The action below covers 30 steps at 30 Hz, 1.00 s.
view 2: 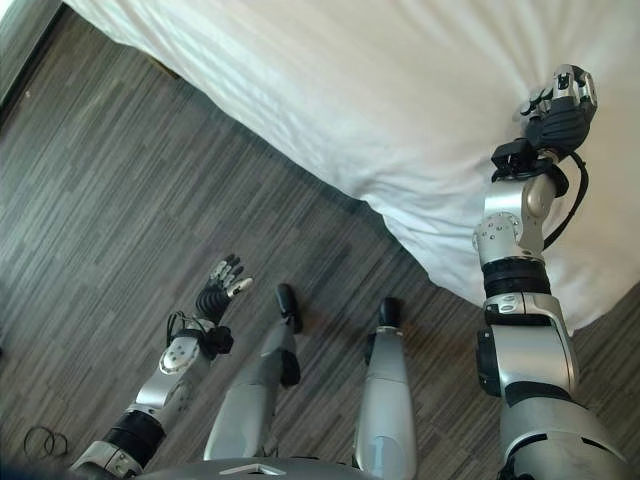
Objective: Making the bed.
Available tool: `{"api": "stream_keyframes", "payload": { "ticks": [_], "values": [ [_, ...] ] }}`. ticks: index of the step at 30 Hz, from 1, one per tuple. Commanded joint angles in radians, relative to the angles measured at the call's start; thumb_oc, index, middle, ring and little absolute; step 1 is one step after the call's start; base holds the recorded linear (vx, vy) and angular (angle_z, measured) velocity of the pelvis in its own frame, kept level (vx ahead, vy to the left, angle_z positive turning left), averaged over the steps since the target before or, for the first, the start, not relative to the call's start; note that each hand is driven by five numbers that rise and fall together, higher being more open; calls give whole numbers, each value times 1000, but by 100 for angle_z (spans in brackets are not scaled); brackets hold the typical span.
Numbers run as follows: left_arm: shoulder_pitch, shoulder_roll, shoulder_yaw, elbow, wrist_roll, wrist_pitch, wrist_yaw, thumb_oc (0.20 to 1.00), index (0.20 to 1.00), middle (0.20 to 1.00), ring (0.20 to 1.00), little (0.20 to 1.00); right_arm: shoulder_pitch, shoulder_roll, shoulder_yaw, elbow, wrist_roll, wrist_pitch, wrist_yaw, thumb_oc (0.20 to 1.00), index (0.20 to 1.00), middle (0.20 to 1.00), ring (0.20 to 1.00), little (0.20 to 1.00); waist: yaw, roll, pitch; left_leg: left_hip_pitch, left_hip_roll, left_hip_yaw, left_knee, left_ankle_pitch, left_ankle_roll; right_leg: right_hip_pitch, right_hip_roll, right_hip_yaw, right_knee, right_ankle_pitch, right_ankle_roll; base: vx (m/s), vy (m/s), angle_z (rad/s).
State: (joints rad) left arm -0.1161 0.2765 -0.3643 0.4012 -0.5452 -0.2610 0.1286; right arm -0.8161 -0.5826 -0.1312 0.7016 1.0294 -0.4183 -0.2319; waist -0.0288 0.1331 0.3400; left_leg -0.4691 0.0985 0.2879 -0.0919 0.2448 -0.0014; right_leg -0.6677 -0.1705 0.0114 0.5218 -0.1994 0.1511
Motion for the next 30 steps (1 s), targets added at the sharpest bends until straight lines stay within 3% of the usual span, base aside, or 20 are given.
{"api": "stream_keyframes", "payload": {
  "ticks": [1,4,7,9,10,11,12,14,18,21,23,24,25,26,27,29,30],
  "values": [
    [-60,-30,64,1,-14,-32,9,1000,1000,1000,1000,1000,134,-54,-155,227,123,38,-39,200,200,200,200,200,-32,-16,46,205,84,25,5,-202,-167,211,-13,-22,-609,313,64,6,102,-10],
    [-44,-43,74,7,-18,-24,-4,1000,1000,1000,1000,1000,265,-84,-256,277,149,61,-19,200,200,200,200,200,-69,-23,39,252,69,46,5,-223,-159,235,-19,-16,-609,314,69,32,84,-28],
    [-8,-42,76,3,-9,-12,-28,1000,1000,1000,1000,1000,411,-172,-376,355,105,97,-24,200,200,200,200,200,-119,-25,-4,334,37,69,5,-266,-142,299,-37,-22,-609,303,80,86,132,-21],
    [2,-40,67,2,0,-9,-39,1000,1000,1000,1000,1000,480,-210,-377,404,17,151,-18,200,200,200,200,200,-133,-28,-23,379,20,76,5,-282,-133,336,-47,-29,-609,301,85,51,124,-22],
    [3,-37,64,-5,7,-11,-48,1000,1000,1000,1000,1000,516,-224,-357,405,-52,186,4,344,344,344,344,344,-146,-33,-28,404,12,81,5,-288,-128,356,-53,-33,-609,303,89,13,76,-18],
    [5,-38,64,-6,7,-11,-48,1000,1000,1000,1000,1000,518,-225,-358,403,-54,188,4,344,344,344,344,344,-146,-35,-26,404,11,82,5,-281,-128,356,-53,-32,-609,309,87,3,80,-18],
    [7,-34,61,-24,13,-11,-54,1000,1000,1000,1000,1000,553,-219,-345,364,-99,200,14,1000,1000,1000,1000,1000,-159,-39,-28,427,3,84,5,-290,-122,375,-58,-33,-609,310,89,-4,76,-15],
    [7,-24,54,-75,29,-13,-62,1000,1000,1000,1000,1000,623,-175,-292,227,-195,197,31,1000,1000,1000,1000,1000,-179,-55,-25,470,-8,95,5,-298,-113,405,-63,-42,-609,321,94,-5,111,-34],
    [-3,-3,50,-185,95,-17,-72,1000,1000,1000,1000,1000,872,34,-193,-253,-416,179,51,1000,1000,1000,1000,1000,-232,-84,-39,528,-8,106,5,-304,-108,447,-69,-72,-598,347,100,-31,34,-31],
    [-34,17,36,-281,111,-24,-78,1000,1000,1000,1000,1000,984,193,-75,-450,-534,191,88,1000,1000,1000,1000,1000,-259,-94,-32,567,15,123,5,-297,-99,461,-64,-97,-496,301,85,-119,-20,-8],
    [-67,30,33,-311,111,-22,-66,1000,1000,1000,1000,1000,985,249,22,-481,-621,209,89,1000,1000,1000,1000,1000,-231,-85,-36,587,42,180,5,-285,-98,495,-104,-276,-417,242,40,-266,-75,-53],
    [-80,31,36,-351,108,-24,-62,1000,1000,1000,1000,1000,972,262,102,-490,-694,229,98,1000,1000,1000,1000,1000,-185,-74,-72,598,57,228,6,-281,-97,555,-149,-404,-378,213,26,-174,-82,-108],
    [-74,36,38,-357,108,-20,-60,1000,1000,1000,1000,1000,975,268,107,-493,-703,232,92,1000,1000,1000,1000,1000,-187,-78,-70,606,59,228,7,-285,-100,560,-148,-406,-373,204,26,-188,-153,-161],
    [-65,37,46,-394,103,-18,-58,1000,1000,1000,1000,1000,972,270,169,-481,-757,247,102,1000,1000,1000,1000,1000,-145,-81,-108,618,80,300,16,-267,-99,616,-191,-518,-359,212,18,-85,-111,-156],
    [-61,39,46,-397,103,-17,-58,1000,1000,1000,1000,1000,974,271,171,-480,-759,247,101,1000,1000,1000,1000,1000,-143,-83,-108,622,81,303,16,-267,-100,618,-190,-515,-362,213,18,-144,-168,-190],
    [-34,48,60,-449,90,-18,-50,1000,1000,1000,1000,1000,923,283,242,-450,-779,262,100,1000,1000,1000,1000,1000,-75,-86,-162,643,123,426,30,-233,-105,709,-245,-675,-378,246,20,-147,-278,-163],
    [-19,53,63,-450,94,-16,-47,1000,1000,1000,1000,1000,903,283,267,-453,-794,267,105,1000,1000,1000,1000,1000,-59,-88,-176,655,137,459,33,-226,-113,726,-230,-675,-411,252,23,-113,-407,-141]
  ]
}}
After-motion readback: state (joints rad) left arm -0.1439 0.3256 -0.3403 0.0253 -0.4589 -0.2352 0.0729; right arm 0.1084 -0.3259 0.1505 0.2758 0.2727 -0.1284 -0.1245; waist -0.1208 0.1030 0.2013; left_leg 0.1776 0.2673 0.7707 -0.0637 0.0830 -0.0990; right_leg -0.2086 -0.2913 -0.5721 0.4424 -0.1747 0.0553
